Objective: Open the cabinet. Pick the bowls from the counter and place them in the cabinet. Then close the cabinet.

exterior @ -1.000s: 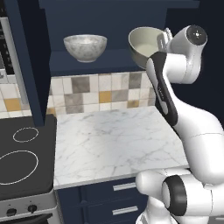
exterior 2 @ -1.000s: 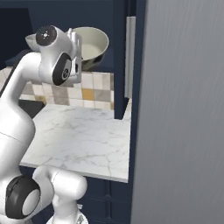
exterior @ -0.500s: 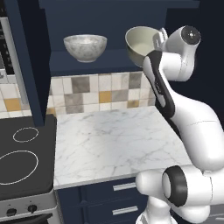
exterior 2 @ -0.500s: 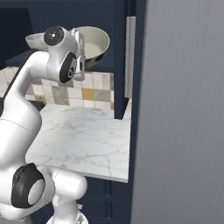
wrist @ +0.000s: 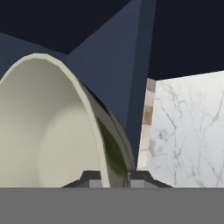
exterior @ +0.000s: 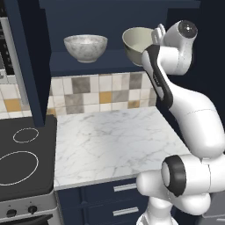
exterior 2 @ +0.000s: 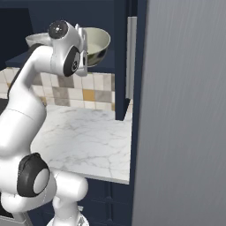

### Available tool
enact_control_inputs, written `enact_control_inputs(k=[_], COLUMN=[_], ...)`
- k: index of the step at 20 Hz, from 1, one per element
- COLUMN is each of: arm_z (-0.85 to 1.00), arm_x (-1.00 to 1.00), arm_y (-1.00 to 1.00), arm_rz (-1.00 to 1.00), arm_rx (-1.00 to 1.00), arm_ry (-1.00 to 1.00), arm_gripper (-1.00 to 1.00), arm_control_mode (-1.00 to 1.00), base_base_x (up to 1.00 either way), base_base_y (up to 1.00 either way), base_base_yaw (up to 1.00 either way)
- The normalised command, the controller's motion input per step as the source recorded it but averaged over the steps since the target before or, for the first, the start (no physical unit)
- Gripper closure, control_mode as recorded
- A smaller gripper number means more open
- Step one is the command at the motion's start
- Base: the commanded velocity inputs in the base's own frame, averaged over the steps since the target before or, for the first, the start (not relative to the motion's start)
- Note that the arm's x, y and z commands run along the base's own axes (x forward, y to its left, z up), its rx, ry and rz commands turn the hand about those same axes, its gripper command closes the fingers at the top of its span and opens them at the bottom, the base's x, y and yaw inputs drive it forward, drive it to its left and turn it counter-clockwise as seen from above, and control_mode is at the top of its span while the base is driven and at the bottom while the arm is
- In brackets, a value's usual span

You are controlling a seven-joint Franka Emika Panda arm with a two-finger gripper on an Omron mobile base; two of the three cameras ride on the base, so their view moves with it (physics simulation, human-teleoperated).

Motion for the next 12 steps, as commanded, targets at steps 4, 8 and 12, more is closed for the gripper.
enact_control_inputs(k=[4, 8, 12], arm_z=[-0.02, 0.0, 0.0], arm_x=[0.19, 0.27, 0.12], arm_y=[0.0, 0.0, 0.0], arm_rz=[0.0, 0.0, 0.0], arm_rx=[0.0, 0.0, 0.0], arm_ry=[0.02, -0.03, -0.05], arm_gripper=[1.0, 1.0, 1.0], arm_control_mode=[-1.0, -1.0, -1.0], base_base_x=[0.0, 0.0, 0.0], base_base_y=[0.0, 0.0, 0.0], base_base_yaw=[0.0, 0.0, 0.0])
